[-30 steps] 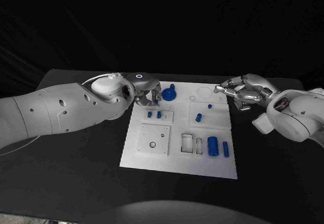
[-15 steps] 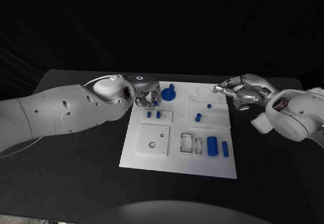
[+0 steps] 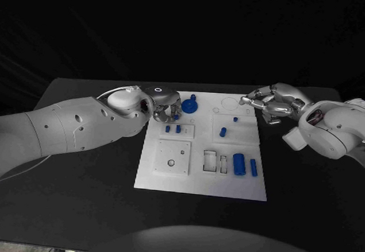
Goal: Assemble the parts on the task board
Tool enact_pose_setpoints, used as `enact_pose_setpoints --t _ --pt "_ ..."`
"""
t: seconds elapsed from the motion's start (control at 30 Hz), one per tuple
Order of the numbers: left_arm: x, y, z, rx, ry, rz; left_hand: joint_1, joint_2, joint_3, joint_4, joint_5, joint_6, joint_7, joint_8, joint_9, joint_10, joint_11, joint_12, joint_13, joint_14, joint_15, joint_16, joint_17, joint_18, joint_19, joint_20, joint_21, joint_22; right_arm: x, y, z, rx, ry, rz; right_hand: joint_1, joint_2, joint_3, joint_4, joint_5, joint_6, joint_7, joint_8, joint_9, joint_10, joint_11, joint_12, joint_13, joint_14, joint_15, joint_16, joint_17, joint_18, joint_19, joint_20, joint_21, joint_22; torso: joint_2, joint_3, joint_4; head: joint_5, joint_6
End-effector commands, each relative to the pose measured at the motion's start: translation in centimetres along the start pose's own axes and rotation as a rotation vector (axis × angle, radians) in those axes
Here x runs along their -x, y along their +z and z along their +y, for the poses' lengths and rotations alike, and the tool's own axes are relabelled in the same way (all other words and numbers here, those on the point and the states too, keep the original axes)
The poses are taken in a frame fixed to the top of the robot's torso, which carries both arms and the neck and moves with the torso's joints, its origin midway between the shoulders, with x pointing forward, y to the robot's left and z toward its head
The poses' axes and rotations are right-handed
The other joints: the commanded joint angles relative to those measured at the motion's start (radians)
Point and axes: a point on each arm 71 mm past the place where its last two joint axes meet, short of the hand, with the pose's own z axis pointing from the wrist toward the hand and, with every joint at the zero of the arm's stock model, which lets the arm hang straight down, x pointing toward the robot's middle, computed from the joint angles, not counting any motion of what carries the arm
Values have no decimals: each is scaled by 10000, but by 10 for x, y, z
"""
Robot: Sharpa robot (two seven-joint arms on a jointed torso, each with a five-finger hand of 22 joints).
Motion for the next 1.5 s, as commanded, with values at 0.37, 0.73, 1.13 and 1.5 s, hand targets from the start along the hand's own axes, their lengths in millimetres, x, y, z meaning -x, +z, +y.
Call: enact_pose_setpoints --t 0.37,0.73,1.13,1.5 --pt "-2 1 -3 -160 -120 145 109 39 98 -74 -13 -141 -58 -45 -39 61 -55 -43 8 186 -63 -144 -133 158 14 -46 -150 1764 -2 0 0 47 13 196 90 24 8 65 35 55 -6 -47 15 1093 -6 -37 2609 1042 72 34 2630 111 -65 -24 -41 1678 -10 0 3 26 -1" --pt "-3 1 0 145 -119 300 23 -2 120 -88 -22 -832 -100 -120 -234 -38 -19 -103 36 24 -39 -381 -480 195 -103 -48 -412 1716 -2 0 -1 5 18 207 94 29 12 65 37 56 -6 -47 15 1093 -6 -37 2609 1042 72 34 2630 111 -68 -23 -44 1677 -10 7 0 29 -1" --pt "7 -5 1 -187 -184 -921 -381 -283 -258 341 -1063 -2548 -630 -95 -638 -270 48 -206 132 12 21 -312 -495 194 -98 0 -466 1733 -2 -1 -1 18 12 143 107 27 16 61 40 53 -6 -51 15 1093 -6 -37 2609 1042 72 34 2630 111 -67 -23 -46 1677 -3 -1 14 5 -1" --pt "40 -31 2 -627 -456 -2721 -260 -356 -619 725 -1191 -2446 -611 104 -658 -813 177 -340 153 -1 89 -256 -489 200 -105 60 -554 1726 0 -2 1 216 -176 -97 865 -432 28 -459 -464 -640 -95 -384 -69 1093 -214 -37 2609 1042 -102 34 2630 190 -319 -138 -362 1569 -2 -8 14 -45 -1"
